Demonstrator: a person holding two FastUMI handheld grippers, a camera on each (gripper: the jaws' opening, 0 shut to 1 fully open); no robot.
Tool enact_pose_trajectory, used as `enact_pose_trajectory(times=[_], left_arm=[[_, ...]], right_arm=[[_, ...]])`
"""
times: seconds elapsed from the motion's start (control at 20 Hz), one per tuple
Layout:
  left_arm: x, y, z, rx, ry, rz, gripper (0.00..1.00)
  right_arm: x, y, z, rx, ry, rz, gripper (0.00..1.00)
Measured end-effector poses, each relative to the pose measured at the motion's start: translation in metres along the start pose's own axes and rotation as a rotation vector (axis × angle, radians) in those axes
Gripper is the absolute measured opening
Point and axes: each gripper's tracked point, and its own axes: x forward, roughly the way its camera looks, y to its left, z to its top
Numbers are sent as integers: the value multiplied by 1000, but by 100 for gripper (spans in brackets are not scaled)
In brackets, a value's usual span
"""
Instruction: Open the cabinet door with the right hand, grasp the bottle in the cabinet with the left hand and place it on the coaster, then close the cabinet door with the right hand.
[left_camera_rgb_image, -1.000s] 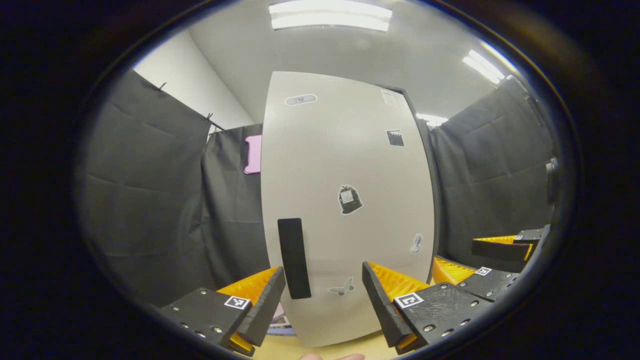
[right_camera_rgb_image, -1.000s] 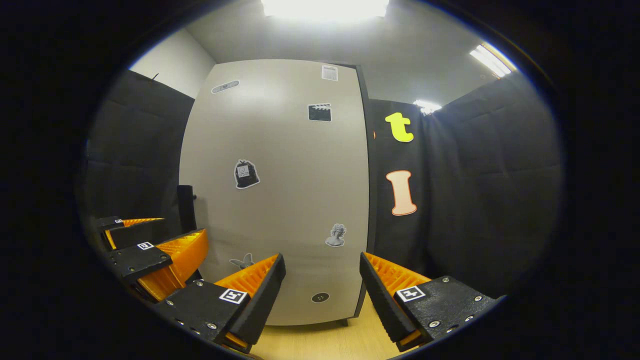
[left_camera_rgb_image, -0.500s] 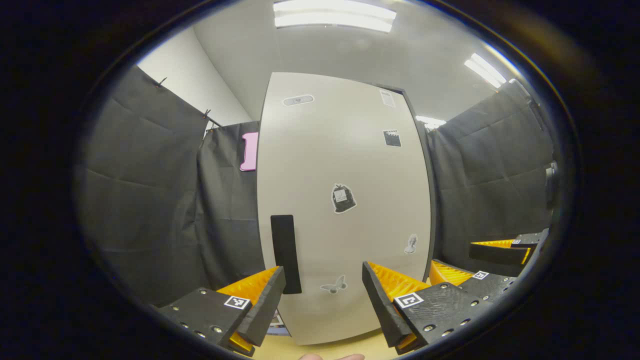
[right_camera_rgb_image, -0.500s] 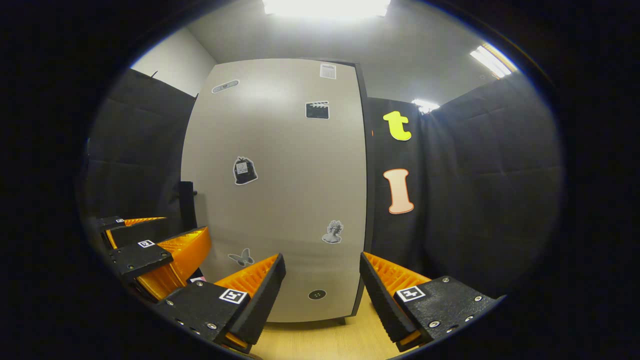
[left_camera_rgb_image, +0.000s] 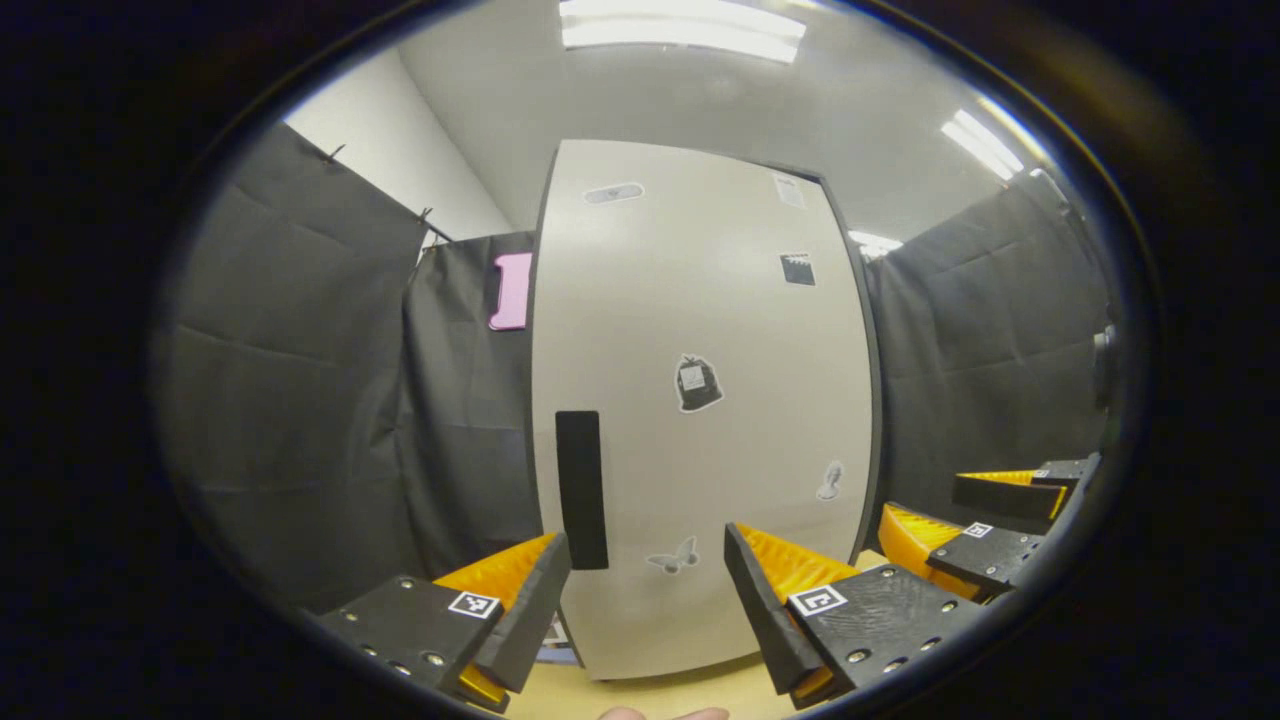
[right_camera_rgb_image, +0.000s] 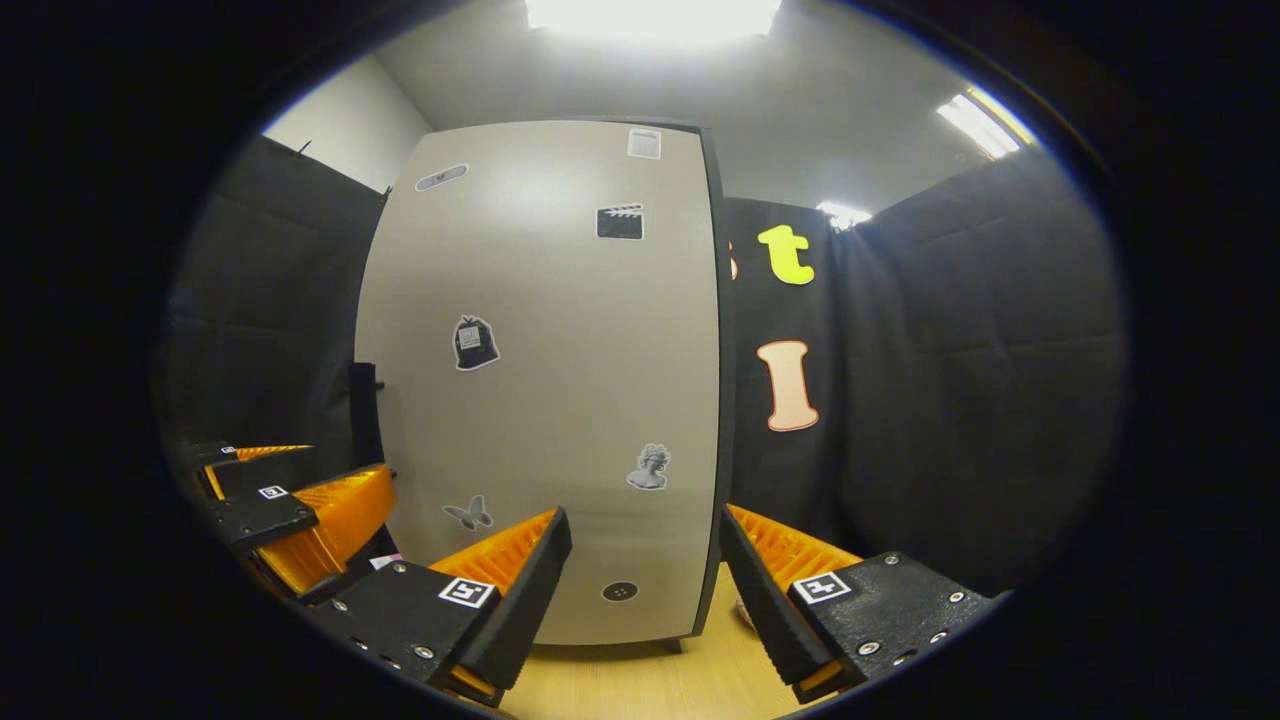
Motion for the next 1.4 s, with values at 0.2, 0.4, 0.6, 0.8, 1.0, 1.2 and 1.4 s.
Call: enact_pose_trajectory(times=[0.2, 0.4, 0.6, 0.8, 1.0, 1.2, 1.4], left_arm=[[-1, 2, 2, 4, 6, 3, 89], [-3, 0, 3, -4, 2, -1, 89], [0, -2, 5, -4, -3, -13, 88], [-1, -2, 6, -11, -11, -7, 85], [-5, -3, 9, -13, -19, -2, 89], [-8, 0, 11, -8, -22, 6, 88], [-9, 3, 9, -9, -16, 17, 92]], right_arm=[[4, -1, 1, -17, -8, 20, 93], [2, -1, 3, -19, -13, 16, 93], [2, -1, 3, -26, -13, 16, 93], [2, -3, 5, -25, -22, 4, 93], [1, -2, 6, -6, -28, 4, 93], [-1, 0, 17, 27, -72, 34, 93], [-1, 1, 22, 19, -97, 42, 93]])
